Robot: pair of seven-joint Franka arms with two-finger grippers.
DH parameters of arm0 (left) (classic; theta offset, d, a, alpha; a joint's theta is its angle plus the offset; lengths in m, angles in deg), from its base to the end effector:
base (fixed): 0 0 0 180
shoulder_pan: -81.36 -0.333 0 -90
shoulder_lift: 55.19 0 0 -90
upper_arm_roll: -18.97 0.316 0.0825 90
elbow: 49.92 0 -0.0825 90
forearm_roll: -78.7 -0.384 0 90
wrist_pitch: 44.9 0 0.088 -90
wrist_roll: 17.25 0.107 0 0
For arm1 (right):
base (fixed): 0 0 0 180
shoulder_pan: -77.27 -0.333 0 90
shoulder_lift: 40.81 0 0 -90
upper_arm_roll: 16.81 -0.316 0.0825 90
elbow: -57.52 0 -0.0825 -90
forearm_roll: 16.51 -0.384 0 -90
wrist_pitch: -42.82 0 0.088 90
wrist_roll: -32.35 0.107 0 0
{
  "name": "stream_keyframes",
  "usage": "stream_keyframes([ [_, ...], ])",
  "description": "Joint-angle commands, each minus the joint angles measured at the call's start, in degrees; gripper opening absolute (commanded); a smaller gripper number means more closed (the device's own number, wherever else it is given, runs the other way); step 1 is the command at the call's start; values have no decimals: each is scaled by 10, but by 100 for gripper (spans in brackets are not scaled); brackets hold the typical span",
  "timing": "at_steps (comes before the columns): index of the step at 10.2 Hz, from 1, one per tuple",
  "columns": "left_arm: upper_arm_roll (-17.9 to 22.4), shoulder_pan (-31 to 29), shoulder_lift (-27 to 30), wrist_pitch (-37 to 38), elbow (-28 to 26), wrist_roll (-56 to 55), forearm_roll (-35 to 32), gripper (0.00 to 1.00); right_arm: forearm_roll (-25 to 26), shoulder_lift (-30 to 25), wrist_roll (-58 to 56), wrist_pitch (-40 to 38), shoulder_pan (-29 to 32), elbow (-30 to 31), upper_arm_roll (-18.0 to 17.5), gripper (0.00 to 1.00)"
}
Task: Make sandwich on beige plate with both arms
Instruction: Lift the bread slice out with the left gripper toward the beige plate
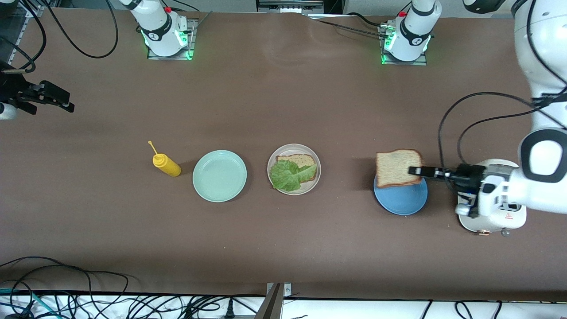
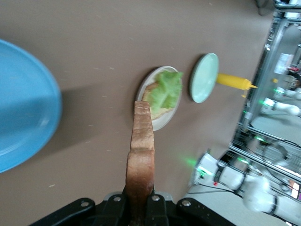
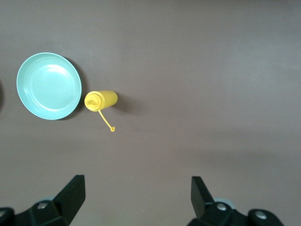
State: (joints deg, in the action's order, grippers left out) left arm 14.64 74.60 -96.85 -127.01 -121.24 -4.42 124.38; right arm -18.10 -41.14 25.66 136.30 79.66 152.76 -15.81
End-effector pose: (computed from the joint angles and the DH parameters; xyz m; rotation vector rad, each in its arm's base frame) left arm 0.6958 -0.0415 0.3413 2.1861 -0.0669 -0.4611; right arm 0.5548 -0.0301 0.5897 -3.1103 -0.0864 0.0349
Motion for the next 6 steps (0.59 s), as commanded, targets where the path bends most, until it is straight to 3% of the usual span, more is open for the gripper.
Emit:
stream_keyframes([
  [1,-14,16,-11,7,-9,-29,67,0,4,-7,8,7,4,9,-6,100],
  [4,-14,54,-35,4,-22,-44,156,0,3,-8,9,4,3,9,-6,100],
  [6,-14,89,-37,-25,-27,-108,166,0,3,-7,9,4,4,9,-4,100],
])
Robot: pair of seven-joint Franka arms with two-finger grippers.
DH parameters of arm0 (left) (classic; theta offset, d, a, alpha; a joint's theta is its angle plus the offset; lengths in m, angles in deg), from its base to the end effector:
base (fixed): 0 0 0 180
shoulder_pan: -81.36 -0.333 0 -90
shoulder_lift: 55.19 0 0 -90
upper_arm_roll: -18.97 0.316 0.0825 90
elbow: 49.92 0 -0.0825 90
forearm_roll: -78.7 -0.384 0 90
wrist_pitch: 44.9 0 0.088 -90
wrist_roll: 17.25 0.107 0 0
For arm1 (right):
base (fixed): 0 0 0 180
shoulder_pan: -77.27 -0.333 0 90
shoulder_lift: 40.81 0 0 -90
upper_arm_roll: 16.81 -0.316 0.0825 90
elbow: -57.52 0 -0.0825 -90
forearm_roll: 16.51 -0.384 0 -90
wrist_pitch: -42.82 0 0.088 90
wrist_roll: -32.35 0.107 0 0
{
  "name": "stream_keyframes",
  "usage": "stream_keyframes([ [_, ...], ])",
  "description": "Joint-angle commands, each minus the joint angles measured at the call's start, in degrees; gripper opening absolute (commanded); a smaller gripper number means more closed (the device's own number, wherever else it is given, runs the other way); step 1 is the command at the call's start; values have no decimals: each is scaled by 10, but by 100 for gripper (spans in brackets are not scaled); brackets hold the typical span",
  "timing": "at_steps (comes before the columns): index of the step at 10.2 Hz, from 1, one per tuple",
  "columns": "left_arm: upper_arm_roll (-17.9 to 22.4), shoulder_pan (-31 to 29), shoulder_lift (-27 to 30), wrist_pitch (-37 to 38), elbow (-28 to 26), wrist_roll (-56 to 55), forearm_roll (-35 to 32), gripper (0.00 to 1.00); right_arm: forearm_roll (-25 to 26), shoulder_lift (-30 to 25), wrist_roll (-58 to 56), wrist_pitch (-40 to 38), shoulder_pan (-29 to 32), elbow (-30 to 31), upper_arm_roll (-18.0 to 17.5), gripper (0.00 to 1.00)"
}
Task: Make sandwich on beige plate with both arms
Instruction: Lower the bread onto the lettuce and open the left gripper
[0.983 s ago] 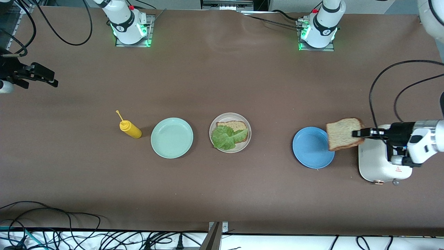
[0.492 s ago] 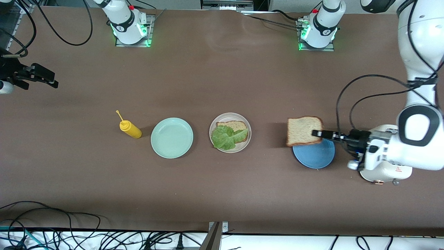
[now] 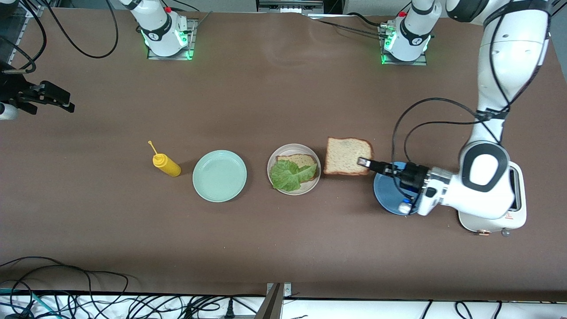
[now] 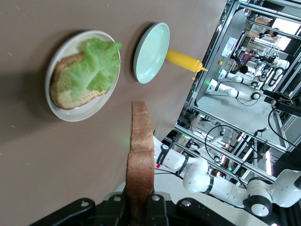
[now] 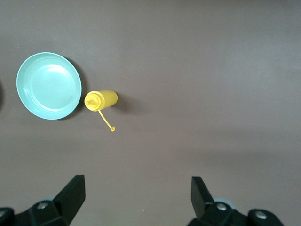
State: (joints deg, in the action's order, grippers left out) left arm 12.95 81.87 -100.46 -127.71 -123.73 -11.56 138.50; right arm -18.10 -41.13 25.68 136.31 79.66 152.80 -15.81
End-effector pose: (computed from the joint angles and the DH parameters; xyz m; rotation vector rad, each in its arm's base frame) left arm 0.6833 -0.1609 0.3044 1.9394 0.0245 -0.6414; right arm 0.5549 -0.0301 0.5893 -3.1103 -0.0859 0.0360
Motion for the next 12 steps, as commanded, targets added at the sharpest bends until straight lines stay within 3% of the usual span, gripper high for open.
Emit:
stream_keyframes([
  [1,3,33,0,-39,-4,-49,37,0,3,-7,9,4,4,9,-3,100],
  [8,2,106,-11,-221,-46,-33,88,0,2,-7,10,4,4,9,-6,100],
  [12,2,130,-15,-267,-70,-11,97,0,2,-7,10,3,3,9,-6,100],
])
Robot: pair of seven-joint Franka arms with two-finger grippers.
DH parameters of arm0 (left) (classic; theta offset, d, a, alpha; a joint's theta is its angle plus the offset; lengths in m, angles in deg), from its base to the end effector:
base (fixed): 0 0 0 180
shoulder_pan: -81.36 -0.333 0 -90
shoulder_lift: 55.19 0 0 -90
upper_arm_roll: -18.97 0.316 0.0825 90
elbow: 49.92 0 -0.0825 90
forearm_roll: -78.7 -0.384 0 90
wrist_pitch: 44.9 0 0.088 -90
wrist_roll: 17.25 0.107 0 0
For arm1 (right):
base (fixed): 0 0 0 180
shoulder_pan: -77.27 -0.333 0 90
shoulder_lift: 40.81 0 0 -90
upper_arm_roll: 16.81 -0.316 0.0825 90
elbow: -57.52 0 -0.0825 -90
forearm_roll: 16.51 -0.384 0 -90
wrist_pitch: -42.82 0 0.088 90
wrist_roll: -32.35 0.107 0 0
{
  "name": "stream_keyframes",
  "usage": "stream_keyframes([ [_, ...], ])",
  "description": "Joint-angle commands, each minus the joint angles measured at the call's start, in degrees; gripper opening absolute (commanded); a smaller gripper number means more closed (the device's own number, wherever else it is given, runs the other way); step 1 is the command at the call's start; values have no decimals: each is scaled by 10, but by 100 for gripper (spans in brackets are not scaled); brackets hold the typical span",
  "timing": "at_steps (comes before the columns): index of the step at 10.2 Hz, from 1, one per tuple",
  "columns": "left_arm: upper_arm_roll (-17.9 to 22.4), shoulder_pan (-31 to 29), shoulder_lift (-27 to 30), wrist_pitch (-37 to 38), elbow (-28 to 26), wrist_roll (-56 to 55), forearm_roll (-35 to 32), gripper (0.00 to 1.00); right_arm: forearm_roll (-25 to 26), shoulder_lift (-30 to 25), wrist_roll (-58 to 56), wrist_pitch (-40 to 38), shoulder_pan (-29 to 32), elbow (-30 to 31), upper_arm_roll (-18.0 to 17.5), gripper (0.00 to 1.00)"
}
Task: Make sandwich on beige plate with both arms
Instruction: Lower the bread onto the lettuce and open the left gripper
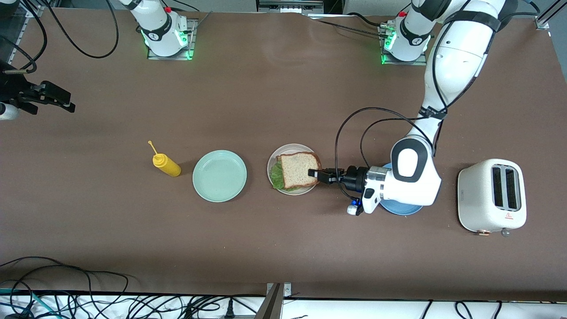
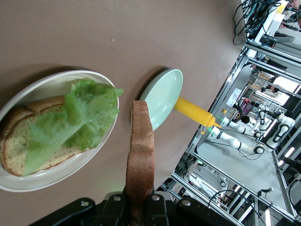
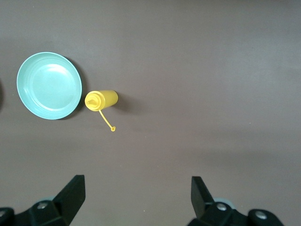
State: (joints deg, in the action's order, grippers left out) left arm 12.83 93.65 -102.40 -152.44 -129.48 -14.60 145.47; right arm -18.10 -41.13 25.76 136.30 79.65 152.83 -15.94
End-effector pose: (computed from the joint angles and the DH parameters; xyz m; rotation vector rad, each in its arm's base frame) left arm 0.6690 -0.2782 0.2378 2.0144 0.2610 -0.5071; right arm 0.5549 -0.0287 0.5890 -3.1102 -0.0875 0.0371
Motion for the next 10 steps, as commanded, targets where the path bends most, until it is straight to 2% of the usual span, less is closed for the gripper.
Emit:
stream_keyframes([
  [1,3,19,5,-31,-16,20,31,0,2,-8,9,3,3,8,-5,100],
  [10,6,34,3,-71,-55,65,21,0,2,-9,9,-6,3,8,-5,100],
])
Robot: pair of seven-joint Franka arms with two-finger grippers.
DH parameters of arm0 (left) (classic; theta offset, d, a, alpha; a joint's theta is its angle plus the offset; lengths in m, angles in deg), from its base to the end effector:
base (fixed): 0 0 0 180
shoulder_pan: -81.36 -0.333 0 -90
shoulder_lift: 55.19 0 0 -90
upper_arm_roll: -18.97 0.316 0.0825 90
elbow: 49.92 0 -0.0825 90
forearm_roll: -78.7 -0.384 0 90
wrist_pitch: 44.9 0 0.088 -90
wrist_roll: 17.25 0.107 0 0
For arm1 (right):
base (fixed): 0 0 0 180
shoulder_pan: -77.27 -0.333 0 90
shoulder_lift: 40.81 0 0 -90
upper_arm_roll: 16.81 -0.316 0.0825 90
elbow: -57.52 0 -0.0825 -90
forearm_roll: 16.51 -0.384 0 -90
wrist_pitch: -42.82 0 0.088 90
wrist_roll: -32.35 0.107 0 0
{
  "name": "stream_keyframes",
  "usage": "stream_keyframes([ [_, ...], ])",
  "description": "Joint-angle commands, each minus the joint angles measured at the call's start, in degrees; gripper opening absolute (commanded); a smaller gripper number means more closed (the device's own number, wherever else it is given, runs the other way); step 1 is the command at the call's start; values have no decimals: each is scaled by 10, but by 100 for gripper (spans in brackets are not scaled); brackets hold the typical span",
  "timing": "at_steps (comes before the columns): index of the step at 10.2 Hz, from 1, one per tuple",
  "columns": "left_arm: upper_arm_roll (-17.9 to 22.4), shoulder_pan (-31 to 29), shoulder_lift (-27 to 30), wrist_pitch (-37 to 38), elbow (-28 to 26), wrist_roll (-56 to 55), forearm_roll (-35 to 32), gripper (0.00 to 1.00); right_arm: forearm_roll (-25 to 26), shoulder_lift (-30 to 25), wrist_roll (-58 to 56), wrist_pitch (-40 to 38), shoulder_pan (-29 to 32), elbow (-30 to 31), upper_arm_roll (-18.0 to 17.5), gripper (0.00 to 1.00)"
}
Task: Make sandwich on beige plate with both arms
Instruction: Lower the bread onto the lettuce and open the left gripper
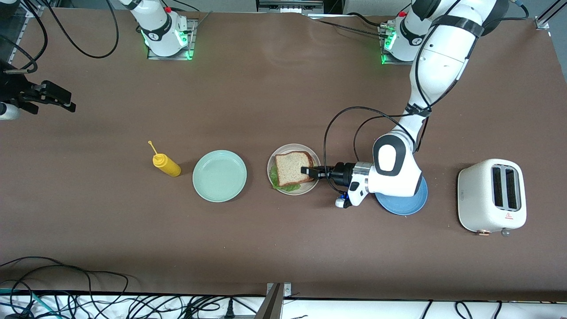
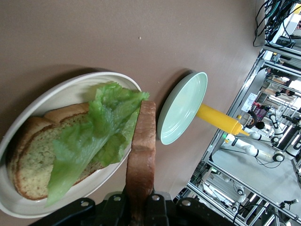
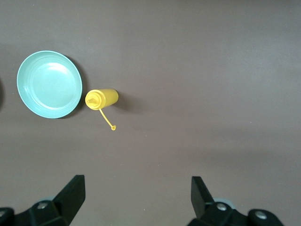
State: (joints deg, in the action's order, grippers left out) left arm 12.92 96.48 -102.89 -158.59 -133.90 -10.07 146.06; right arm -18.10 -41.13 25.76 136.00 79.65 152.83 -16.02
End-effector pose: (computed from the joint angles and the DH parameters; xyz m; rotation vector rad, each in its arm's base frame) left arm 0.6457 -0.2974 0.1976 2.0701 0.2500 -0.4681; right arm 0.5543 -0.0279 0.5886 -3.1096 -0.0898 0.0453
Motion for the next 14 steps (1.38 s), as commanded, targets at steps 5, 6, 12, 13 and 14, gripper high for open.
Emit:
stream_keyframes([
  [5,10,10,-2,-42,-9,28,1,100,3,-9,7,-4,3,8,-3,100],
  [6,10,8,-1,-42,-9,28,-14,100,3,-9,7,-4,3,8,-3,100],
  [12,21,-18,8,-40,0,27,-75,100,3,-9,8,-4,3,8,-3,100],
  [13,21,-25,10,-38,1,27,-81,100,3,-9,8,-4,3,8,-3,100],
  [14,22,-35,21,-31,10,21,-98,100,3,-9,8,-4,3,8,-3,100],
])
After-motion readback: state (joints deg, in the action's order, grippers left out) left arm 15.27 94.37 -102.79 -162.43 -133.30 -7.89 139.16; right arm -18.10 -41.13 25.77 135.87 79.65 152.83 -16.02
